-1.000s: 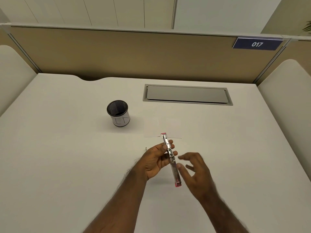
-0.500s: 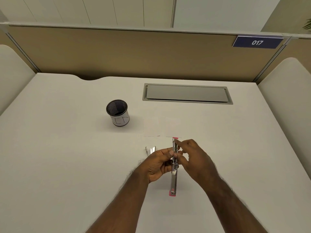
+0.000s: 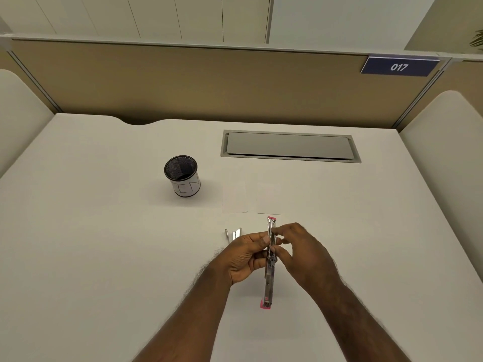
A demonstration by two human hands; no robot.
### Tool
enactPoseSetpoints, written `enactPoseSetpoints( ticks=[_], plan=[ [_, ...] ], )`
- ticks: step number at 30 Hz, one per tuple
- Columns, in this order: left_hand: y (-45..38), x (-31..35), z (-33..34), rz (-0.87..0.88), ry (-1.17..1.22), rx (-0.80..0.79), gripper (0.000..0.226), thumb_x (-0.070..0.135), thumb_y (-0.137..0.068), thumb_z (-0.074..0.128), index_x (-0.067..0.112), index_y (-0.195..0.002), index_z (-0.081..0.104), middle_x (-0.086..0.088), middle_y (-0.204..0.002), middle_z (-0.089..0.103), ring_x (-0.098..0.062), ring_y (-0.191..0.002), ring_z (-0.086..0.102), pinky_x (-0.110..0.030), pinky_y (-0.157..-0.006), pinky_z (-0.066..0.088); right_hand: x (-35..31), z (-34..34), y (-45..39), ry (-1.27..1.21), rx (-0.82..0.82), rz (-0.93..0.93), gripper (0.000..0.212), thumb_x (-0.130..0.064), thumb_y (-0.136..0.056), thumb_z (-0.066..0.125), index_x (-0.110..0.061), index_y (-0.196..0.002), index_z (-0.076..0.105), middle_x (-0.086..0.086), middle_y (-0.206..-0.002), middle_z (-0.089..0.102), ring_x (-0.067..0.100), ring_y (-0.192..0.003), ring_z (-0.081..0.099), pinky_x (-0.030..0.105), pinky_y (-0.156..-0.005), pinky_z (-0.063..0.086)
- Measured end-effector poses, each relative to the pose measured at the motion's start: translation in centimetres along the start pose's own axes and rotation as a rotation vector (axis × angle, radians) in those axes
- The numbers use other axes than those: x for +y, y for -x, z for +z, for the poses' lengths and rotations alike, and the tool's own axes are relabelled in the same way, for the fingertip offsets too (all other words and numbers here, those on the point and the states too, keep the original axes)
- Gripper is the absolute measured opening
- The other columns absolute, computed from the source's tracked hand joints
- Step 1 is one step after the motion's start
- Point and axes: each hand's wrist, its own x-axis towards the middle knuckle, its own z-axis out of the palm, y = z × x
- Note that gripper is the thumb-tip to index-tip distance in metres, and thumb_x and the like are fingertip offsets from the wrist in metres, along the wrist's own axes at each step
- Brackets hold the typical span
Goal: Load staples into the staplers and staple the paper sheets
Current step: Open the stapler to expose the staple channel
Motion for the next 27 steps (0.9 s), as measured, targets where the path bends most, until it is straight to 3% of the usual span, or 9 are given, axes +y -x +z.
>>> enactPoseSetpoints(
  ticks=[12,16,21,24,27],
  plan=[
    [-0.5,-0.1,-0.3,-0.031,-0.002,0.01,0.028,0.006,-0.092,0.057,-0.003,-0.117,0.066,-0.023,-0.112,0.068,-0.025,-0.089,0.07,-0.028,-0.07,0.062,0.3,0.6,1.0,-0.145,0.057,0.054,0.016,-0.024,-0.087,0.066,-0.029,-0.102,0.064,-0.016,-0.101,0.058,0.004,-0.085,0.064,0.031,-0.078,0.056],
    [-0.7,-0.4,-0.5,-0.019,0.039,0.043,0.03,0.004,-0.094,0.053,-0.005,-0.122,0.062,-0.027,-0.119,0.063,-0.02,-0.08,0.072,-0.027,-0.067,0.061,0.4,0.8,1.3,-0.171,0.112,0.043,0.009,-0.024,-0.086,0.068,-0.027,-0.095,0.066,-0.016,-0.095,0.063,0.006,-0.087,0.064,0.031,-0.079,0.057],
    [-0.7,0.1,-0.3,0.0,0.071,0.054,0.029,0.004,-0.096,0.052,-0.004,-0.122,0.061,-0.019,-0.102,0.069,-0.02,-0.077,0.072,-0.025,-0.064,0.06,0.2,0.9,1.8,-0.219,0.197,0.007,0.01,-0.015,-0.084,0.071,-0.024,-0.086,0.068,-0.015,-0.087,0.065,0.008,-0.084,0.066,0.028,-0.079,0.056],
    [-0.7,0.3,-0.1,0.014,0.094,0.054,0.028,0.004,-0.095,0.053,-0.004,-0.121,0.062,-0.02,-0.102,0.071,-0.026,-0.086,0.072,-0.028,-0.066,0.061,0.0,1.0,2.3,-0.197,0.219,-0.055,0.01,-0.018,-0.086,0.07,-0.023,-0.093,0.066,-0.014,-0.09,0.064,0.006,-0.084,0.063,0.025,-0.078,0.056],
    [-0.6,0.4,0.1,0.018,0.098,0.05,0.025,0.004,-0.096,0.052,-0.003,-0.117,0.064,-0.015,-0.093,0.073,-0.022,-0.08,0.073,-0.029,-0.065,0.061,0.2,1.2,2.8,-0.137,0.242,-0.152,0.012,-0.019,-0.085,0.071,-0.024,-0.094,0.067,-0.012,-0.092,0.066,0.003,-0.084,0.061,0.023,-0.074,0.056]
  ],
)
